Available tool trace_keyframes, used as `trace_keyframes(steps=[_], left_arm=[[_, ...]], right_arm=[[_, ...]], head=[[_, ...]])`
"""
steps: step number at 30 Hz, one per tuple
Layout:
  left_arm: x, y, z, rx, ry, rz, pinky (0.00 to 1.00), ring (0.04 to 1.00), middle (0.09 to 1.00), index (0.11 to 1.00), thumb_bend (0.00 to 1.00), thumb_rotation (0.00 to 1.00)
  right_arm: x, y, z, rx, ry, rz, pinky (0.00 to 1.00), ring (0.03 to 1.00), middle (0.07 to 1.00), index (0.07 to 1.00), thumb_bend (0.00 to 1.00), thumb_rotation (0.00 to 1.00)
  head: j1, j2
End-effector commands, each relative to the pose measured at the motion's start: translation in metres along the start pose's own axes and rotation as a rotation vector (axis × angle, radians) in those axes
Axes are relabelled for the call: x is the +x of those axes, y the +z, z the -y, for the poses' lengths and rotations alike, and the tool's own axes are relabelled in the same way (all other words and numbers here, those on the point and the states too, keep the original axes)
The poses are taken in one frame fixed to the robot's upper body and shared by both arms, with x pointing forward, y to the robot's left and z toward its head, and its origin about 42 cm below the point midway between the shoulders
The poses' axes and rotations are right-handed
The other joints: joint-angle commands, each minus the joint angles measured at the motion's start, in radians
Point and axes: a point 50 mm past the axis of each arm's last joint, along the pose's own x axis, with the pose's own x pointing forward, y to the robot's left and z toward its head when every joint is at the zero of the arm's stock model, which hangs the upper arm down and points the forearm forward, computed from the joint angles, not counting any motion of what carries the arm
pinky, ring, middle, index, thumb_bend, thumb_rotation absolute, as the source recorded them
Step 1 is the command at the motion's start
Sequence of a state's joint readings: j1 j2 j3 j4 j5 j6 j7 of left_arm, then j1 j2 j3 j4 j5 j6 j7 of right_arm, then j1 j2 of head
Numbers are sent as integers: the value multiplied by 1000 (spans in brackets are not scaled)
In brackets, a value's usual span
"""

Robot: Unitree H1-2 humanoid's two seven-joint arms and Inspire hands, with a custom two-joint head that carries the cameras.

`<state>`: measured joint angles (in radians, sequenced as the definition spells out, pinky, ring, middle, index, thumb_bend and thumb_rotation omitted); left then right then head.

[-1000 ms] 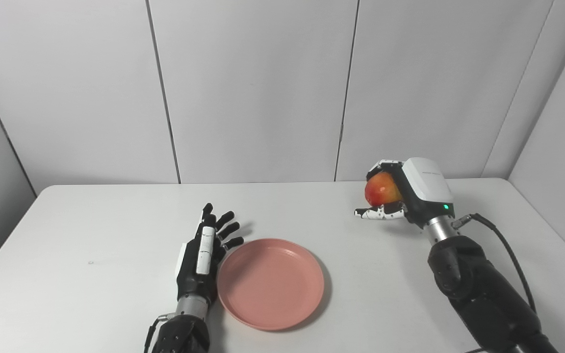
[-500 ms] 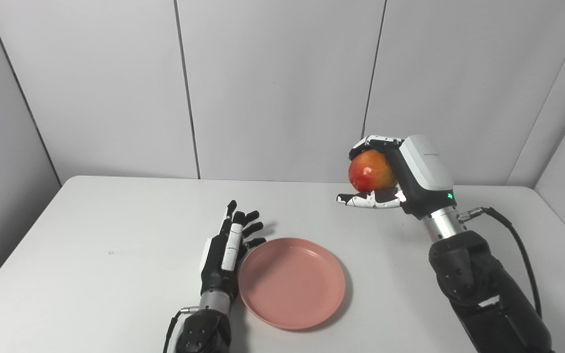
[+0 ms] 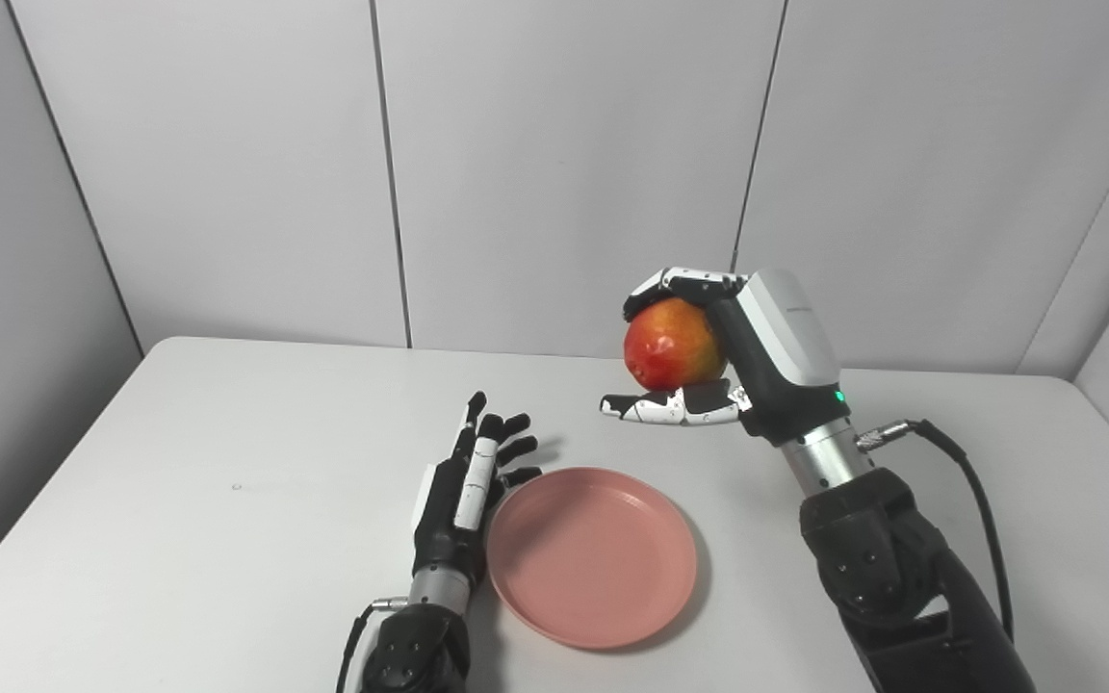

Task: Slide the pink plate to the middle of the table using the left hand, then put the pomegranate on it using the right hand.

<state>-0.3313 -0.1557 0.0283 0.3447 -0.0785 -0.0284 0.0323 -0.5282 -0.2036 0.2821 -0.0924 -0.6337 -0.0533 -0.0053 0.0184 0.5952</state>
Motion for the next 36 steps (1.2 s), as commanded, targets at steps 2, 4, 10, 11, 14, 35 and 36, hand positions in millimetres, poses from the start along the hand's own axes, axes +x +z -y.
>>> trace_keyframes(steps=[2,4,10,11,14,35,36], left_arm=[[-3,-9,-1,-2,16,-47,630,775,816,977,907,886],[-3,-9,-1,-10,15,-47,633,777,815,974,908,873],[-4,-7,0,-16,12,-49,642,777,816,975,898,874],[-5,-7,0,-14,12,-49,640,777,816,975,899,873],[-4,-7,-1,-15,12,-52,635,771,810,976,903,876],[0,-10,2,2,14,-61,647,777,805,974,889,906],[0,-10,3,0,14,-60,647,777,805,973,889,905]], right_arm=[[6,15,-6,16,-18,46,218,289,387,484,504,143],[3,15,-16,18,6,37,215,284,375,483,503,143],[-7,11,-41,16,83,10,214,278,373,485,500,145],[-9,10,-44,17,94,5,213,277,373,486,500,145],[-14,4,-55,11,127,-19,203,266,363,485,500,145],[-43,-42,-112,-66,346,-131,237,306,397,487,502,139],[-44,-43,-114,-69,354,-131,238,307,398,487,502,139]], head=[[-2,0],[-1,5],[-1,11],[-2,11],[-8,8],[-19,4],[-19,2]])
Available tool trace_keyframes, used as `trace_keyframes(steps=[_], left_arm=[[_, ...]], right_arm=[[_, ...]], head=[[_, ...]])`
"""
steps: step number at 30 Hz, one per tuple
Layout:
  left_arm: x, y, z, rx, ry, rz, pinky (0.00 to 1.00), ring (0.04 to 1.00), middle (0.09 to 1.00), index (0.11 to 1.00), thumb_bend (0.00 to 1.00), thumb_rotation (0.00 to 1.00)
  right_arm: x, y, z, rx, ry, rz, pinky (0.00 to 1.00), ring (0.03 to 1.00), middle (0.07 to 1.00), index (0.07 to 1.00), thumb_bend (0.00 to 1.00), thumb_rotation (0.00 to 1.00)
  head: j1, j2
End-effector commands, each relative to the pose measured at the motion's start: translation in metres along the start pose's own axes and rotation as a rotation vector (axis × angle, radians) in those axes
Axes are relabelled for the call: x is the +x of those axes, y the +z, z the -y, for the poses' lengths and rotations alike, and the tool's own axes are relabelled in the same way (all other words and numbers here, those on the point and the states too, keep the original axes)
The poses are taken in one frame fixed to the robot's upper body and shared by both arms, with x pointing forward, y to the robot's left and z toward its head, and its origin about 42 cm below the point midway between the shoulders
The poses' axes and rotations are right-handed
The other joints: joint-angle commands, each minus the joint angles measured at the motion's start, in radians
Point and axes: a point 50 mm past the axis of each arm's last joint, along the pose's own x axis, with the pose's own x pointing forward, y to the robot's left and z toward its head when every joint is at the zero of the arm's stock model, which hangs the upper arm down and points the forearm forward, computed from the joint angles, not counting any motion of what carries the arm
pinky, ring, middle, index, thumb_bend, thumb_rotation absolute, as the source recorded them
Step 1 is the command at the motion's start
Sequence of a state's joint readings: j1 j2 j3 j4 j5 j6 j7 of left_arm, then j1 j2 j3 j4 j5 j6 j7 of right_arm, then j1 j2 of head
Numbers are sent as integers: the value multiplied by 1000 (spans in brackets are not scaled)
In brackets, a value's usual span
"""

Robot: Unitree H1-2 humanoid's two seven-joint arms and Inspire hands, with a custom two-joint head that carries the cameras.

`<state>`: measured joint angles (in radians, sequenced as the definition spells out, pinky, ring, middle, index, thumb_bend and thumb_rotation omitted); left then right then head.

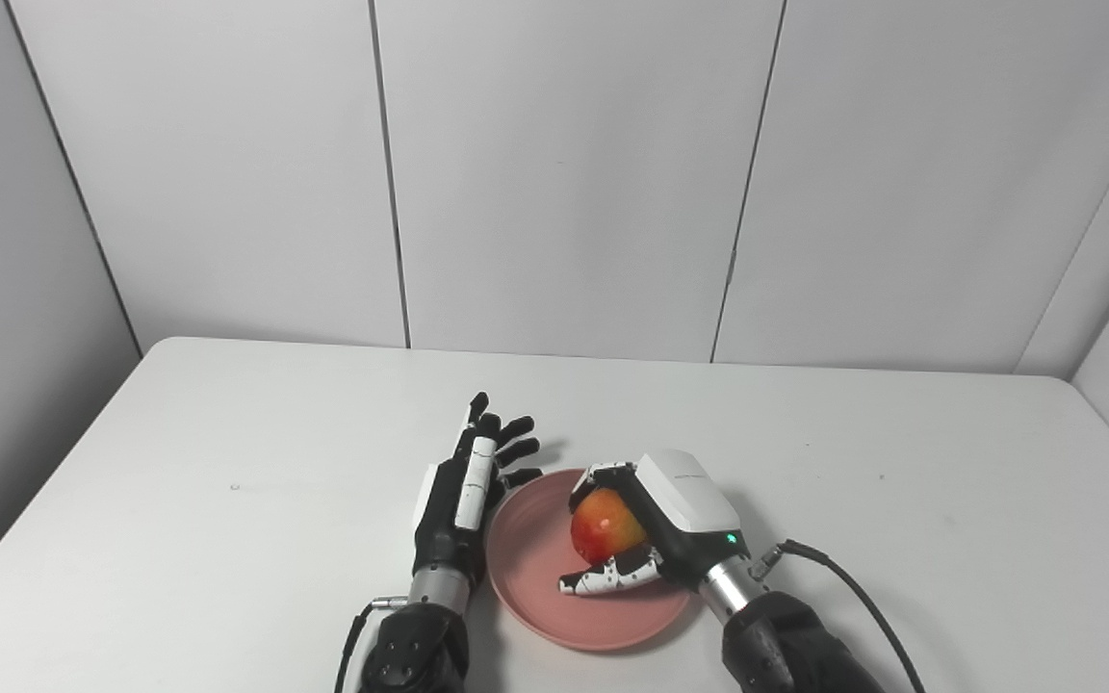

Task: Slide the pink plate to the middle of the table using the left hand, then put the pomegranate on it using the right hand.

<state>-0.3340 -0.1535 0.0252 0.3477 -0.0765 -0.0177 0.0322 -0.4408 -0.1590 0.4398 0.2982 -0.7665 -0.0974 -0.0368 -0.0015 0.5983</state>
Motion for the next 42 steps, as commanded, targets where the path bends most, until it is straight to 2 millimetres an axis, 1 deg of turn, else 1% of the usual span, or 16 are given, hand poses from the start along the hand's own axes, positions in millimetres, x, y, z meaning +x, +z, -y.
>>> trace_keyframes(steps=[1,7,16,22,23,24,25,26,27,28,29,30,31,34,38,42], left_arm=[[0,-9,3,-6,17,-48,644,779,807,975,885,909],[1,-8,3,-2,12,-44,637,778,808,981,884,914],[2,-9,2,-2,13,-47,639,778,805,982,881,912],[1,-9,3,21,14,-46,636,762,796,977,874,929],[1,-10,2,23,14,-47,661,761,796,976,870,930],[1,-10,2,23,13,-47,703,765,797,976,867,930],[1,-10,2,24,13,-48,710,766,798,976,867,931],[1,-10,2,24,13,-48,728,766,798,976,868,931],[1,-10,2,25,13,-47,737,766,798,976,868,930],[1,-10,2,26,13,-47,706,764,795,974,867,930],[1,-10,2,24,12,-47,695,764,794,973,866,930],[1,-10,2,23,11,-46,672,769,795,974,864,927],[1,-10,2,23,8,-46,664,771,796,974,864,926],[2,-11,1,26,2,-45,677,779,789,977,867,924],[2,-11,1,21,-2,-47,668,769,798,978,876,919],[1,-11,1,24,1,-50,646,768,794,979,884,920]], right_arm=[[12,5,15,-35,-33,63,239,307,397,487,503,138],[11,3,9,-46,-15,57,238,304,393,487,502,139],[10,4,9,-49,-19,60,232,300,394,488,501,143],[8,7,12,-71,-22,65,265,357,469,492,506,176],[8,7,13,-75,-20,68,286,381,487,538,618,371],[7,7,13,-78,-19,70,350,443,525,585,725,549],[7,8,14,-80,-18,72,361,454,532,594,744,580],[6,8,14,-80,-17,73,419,507,572,614,785,639],[6,7,15,-80,-18,76,449,535,592,624,805,670],[6,7,16,-80,-18,79,509,593,646,651,849,736],[6,7,17,-78,-19,82,529,613,664,660,863,759],[6,7,17,-76,-20,83,574,654,699,677,879,799],[6,7,18,-75,-22,87,589,667,711,684,885,813],[6,8,20,-79,-23,93,663,735,766,726,904,910],[7,9,23,-81,-36,110,668,750,783,745,908,968],[9,11,30,-90,-62,139,658,745,785,752,890,966]], head=[[1,-1],[0,-3],[-3,-5],[-2,-4],[-2,-4],[-2,-4],[-1,-4],[-1,-4],[-1,-4],[-1,-4],[-1,-5],[-1,-5],[-1,-5],[-1,-5],[-1,-5],[-1,-4]])
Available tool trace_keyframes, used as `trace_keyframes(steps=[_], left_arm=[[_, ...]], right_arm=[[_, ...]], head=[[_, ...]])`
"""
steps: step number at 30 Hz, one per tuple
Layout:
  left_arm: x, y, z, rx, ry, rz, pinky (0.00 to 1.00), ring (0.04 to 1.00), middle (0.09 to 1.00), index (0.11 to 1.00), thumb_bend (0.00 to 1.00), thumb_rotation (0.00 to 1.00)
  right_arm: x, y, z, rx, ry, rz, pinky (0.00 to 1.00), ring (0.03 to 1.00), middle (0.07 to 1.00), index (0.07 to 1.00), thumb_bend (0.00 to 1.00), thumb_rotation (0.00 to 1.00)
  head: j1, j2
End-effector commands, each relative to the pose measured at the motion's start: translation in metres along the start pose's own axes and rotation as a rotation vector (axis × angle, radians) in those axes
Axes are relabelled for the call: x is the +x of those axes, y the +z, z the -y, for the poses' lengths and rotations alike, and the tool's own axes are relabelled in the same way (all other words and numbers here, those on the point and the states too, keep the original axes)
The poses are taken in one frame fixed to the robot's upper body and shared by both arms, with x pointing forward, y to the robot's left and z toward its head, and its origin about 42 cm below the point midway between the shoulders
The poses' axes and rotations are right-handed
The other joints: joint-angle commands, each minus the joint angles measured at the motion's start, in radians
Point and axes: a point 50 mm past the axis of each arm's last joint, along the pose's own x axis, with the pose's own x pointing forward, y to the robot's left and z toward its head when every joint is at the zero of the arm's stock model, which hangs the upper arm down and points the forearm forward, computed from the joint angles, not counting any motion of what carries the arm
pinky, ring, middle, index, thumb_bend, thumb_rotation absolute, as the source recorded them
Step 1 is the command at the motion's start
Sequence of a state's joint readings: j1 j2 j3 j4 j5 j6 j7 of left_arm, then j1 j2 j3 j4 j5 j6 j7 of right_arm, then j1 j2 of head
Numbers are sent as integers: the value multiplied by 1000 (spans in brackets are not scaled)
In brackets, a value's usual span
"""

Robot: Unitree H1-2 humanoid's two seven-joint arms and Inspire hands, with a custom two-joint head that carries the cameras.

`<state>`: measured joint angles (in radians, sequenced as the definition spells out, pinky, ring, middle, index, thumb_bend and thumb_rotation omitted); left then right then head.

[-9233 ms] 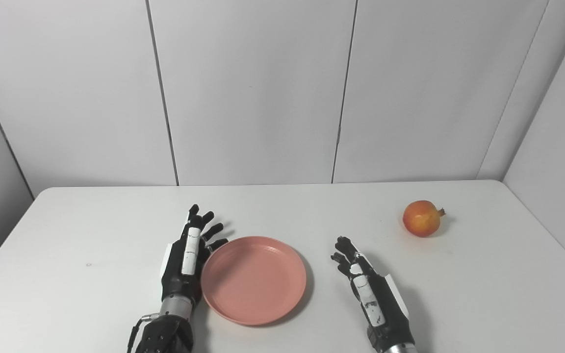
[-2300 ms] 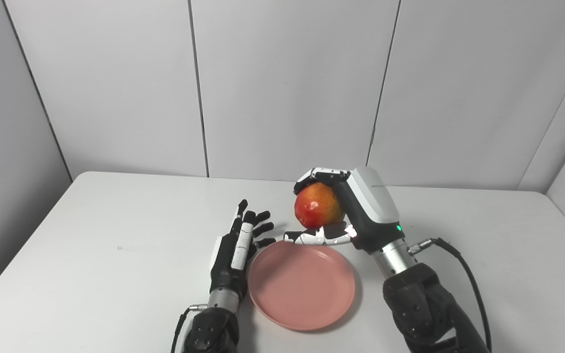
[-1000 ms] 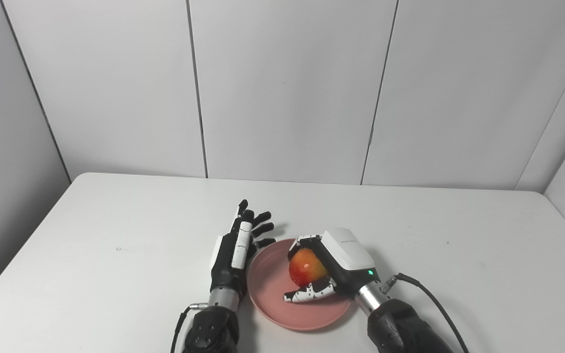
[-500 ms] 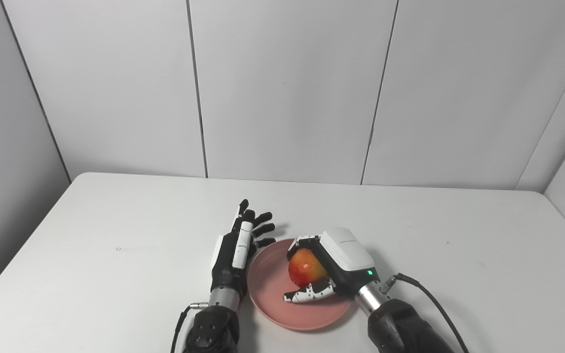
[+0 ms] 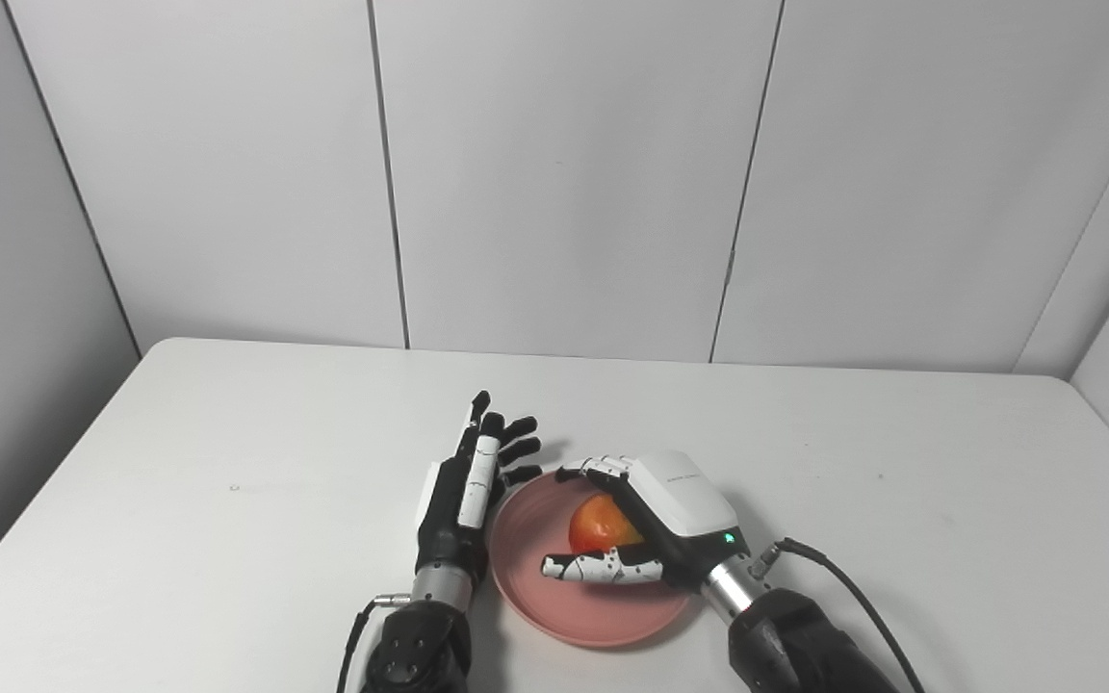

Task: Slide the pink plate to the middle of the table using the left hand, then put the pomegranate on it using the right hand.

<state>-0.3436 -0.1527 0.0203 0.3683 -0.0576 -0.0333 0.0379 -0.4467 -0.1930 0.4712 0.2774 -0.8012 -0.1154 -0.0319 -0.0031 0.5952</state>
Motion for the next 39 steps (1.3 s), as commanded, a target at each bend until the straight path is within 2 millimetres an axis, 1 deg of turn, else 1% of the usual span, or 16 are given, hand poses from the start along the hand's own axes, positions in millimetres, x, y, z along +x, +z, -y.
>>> trace_keyframes(steps=[1,4,10,13,18,21,22,23,24,28,31,34,35,37,38,39], left_arm=[[-1,-10,-1,-1,4,-55,637,766,791,978,887,920],[-1,-10,-1,-11,4,-55,614,766,786,977,891,913],[-2,-10,0,-14,1,-58,662,818,828,985,886,925],[-3,-10,-1,-32,9,-60,632,781,806,990,892,911],[-3,-9,-1,-38,20,-60,646,774,794,972,897,895],[-3,-8,-2,-39,18,-57,651,784,804,981,892,899],[-3,-8,-2,-40,19,-56,649,786,802,979,892,895],[-3,-8,-2,-44,20,-55,648,787,801,978,891,893],[-2,-8,-2,-46,20,-55,649,790,803,977,893,891],[-3,-6,-2,-40,25,-37,639,782,806,970,893,890],[-3,-6,-3,-24,36,-6,663,787,814,963,902,885],[-4,-3,-4,12,54,62,728,805,821,946,898,885],[-4,-2,-5,27,63,91,769,820,838,941,878,887],[-4,0,-6,49,77,141,830,848,867,939,877,891],[-3,1,-7,60,79,169,892,888,904,957,860,907],[-2,2,-9,77,80,198,903,897,911,960,855,910]], right_arm=[[13,10,30,-20,-100,101,652,741,783,751,884,959],[16,12,40,-11,-153,127,635,725,779,746,858,955],[22,18,63,33,-263,155,605,709,772,739,861,999],[24,24,76,87,-332,163,594,700,760,729,834,999],[24,30,96,245,-454,173,579,683,736,714,844,1000],[20,30,106,365,-513,157,597,700,749,725,851,1000],[19,29,108,401,-527,154,632,717,749,731,851,1000],[18,26,110,449,-547,153,644,724,749,733,850,1000],[17,24,111,481,-561,152,661,716,747,739,834,1000],[15,15,113,639,-607,132,649,700,761,754,804,1000],[13,4,110,781,-636,81,673,731,784,773,811,1000],[10,-5,100,951,-659,23,742,781,809,791,862,1000],[8,-8,95,1006,-671,-2,769,794,813,801,868,1000],[6,-14,87,1095,-688,-45,798,808,822,813,867,1000],[5,-18,83,1132,-694,-68,815,818,832,820,858,1000],[3,-22,78,1168,-697,-88,817,820,833,821,858,1000]], head=[[0,-1],[-1,1],[-2,1],[-2,1],[-5,2],[-6,3],[-6,3],[-6,3],[-6,3],[-6,4],[-6,4],[-6,5],[-7,6],[-7,6],[-7,6],[-7,6]])
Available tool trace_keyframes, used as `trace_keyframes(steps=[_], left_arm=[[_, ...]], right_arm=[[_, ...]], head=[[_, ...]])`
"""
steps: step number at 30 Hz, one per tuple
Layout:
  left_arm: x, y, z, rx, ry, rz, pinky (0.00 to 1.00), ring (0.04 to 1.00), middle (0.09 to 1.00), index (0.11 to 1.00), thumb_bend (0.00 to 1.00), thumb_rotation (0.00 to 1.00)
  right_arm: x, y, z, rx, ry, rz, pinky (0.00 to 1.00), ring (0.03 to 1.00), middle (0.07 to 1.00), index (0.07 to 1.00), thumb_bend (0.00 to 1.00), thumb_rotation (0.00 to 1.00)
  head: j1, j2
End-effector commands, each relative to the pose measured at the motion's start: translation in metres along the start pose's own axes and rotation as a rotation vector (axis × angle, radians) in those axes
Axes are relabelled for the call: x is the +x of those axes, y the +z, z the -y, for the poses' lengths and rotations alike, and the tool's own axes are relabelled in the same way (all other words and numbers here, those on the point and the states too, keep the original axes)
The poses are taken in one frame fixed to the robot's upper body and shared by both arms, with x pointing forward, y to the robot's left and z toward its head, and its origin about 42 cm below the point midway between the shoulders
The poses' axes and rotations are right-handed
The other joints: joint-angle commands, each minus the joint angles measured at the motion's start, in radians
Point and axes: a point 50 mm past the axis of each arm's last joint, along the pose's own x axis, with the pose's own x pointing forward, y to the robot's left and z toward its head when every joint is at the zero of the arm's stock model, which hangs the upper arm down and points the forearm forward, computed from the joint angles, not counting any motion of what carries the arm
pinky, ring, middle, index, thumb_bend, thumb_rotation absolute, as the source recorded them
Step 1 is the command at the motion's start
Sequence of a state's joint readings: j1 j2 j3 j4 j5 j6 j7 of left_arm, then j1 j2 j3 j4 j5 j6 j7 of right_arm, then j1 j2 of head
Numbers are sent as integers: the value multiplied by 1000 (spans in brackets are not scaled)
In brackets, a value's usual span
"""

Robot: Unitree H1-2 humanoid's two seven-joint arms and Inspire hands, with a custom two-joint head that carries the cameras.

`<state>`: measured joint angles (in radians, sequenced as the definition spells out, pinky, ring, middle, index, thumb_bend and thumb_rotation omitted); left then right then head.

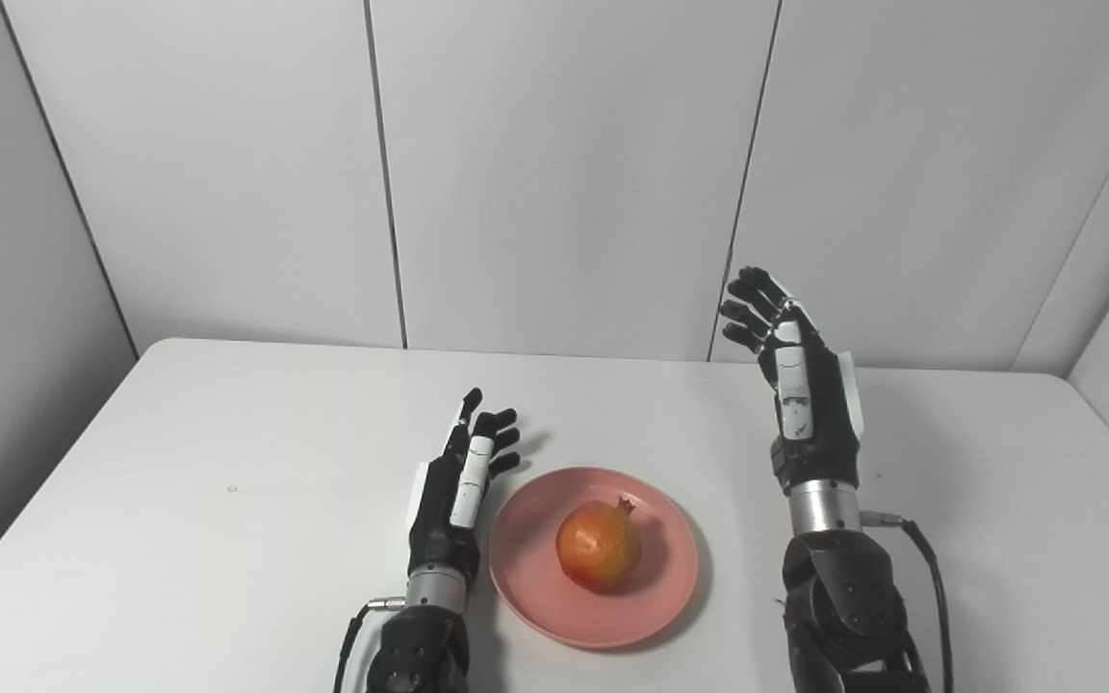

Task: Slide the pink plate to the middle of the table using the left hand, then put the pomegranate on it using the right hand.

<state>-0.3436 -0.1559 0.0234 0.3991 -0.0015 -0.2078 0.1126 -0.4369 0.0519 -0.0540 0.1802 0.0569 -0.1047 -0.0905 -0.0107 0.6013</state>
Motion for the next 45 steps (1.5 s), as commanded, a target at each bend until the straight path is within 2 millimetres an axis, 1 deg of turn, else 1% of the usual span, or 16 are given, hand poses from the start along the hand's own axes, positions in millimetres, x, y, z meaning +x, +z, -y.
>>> trace_keyframes(steps=[1,3,5,6,9,13,17,20,22,25,29,36,45], left_arm=[[1,-2,-7,55,9,84,937,929,933,970,831,930],[3,-1,-9,92,22,133,980,973,967,977,783,965],[6,-1,-11,123,34,149,996,995,992,985,765,991],[7,0,-12,134,40,147,998,998,996,989,774,996],[9,-1,-15,154,49,130,1000,1000,1000,996,814,1000],[9,-1,-15,158,44,99,1000,1000,1000,1000,839,1000],[9,0,-17,153,33,62,1000,1000,1000,1000,869,1000],[10,0,-18,164,22,27,1000,1000,1000,1000,881,1000],[10,-1,-18,168,16,-6,1000,1000,1000,1000,895,1000],[10,-1,-18,147,11,-40,1000,1000,1000,1000,899,1000],[10,-2,-18,130,6,-70,1000,1000,1000,1000,883,1000],[8,-2,-18,143,-10,-88,1000,1000,1000,1000,892,1000],[7,-2,-19,140,-6,-83,1000,1000,1000,1000,891,1000]], right_arm=[[8,4,-1,66,-15,-3,830,825,840,829,862,1000],[5,-7,4,99,-44,-44,845,837,852,837,867,1000],[1,-18,9,121,-68,-79,862,851,863,840,857,1000],[-1,-24,11,120,-72,-98,871,856,865,843,854,1000],[-7,-38,15,108,-61,-142,938,901,897,891,856,1000],[-16,-48,13,87,-44,-180,967,924,925,921,826,1000],[-22,-58,12,53,-34,-198,998,937,927,925,799,1000],[-26,-62,13,7,-26,-198,1000,943,925,926,796,1000],[-28,-64,13,-56,-12,-188,1000,949,922,924,782,1000],[-31,-67,13,-87,-7,-188,1000,956,917,907,769,1000],[-37,-73,13,-99,-4,-203,1000,958,917,906,788,1000],[-44,-79,13,-91,14,-200,1000,942,922,912,846,1000],[-45,-79,12,-85,15,-204,1000,927,921,908,850,1000]], head=[[1,0],[1,1],[0,3],[0,3],[0,3],[0,5],[-2,7],[-4,7],[-7,7],[-8,8],[-8,8],[-8,10],[-9,8]])
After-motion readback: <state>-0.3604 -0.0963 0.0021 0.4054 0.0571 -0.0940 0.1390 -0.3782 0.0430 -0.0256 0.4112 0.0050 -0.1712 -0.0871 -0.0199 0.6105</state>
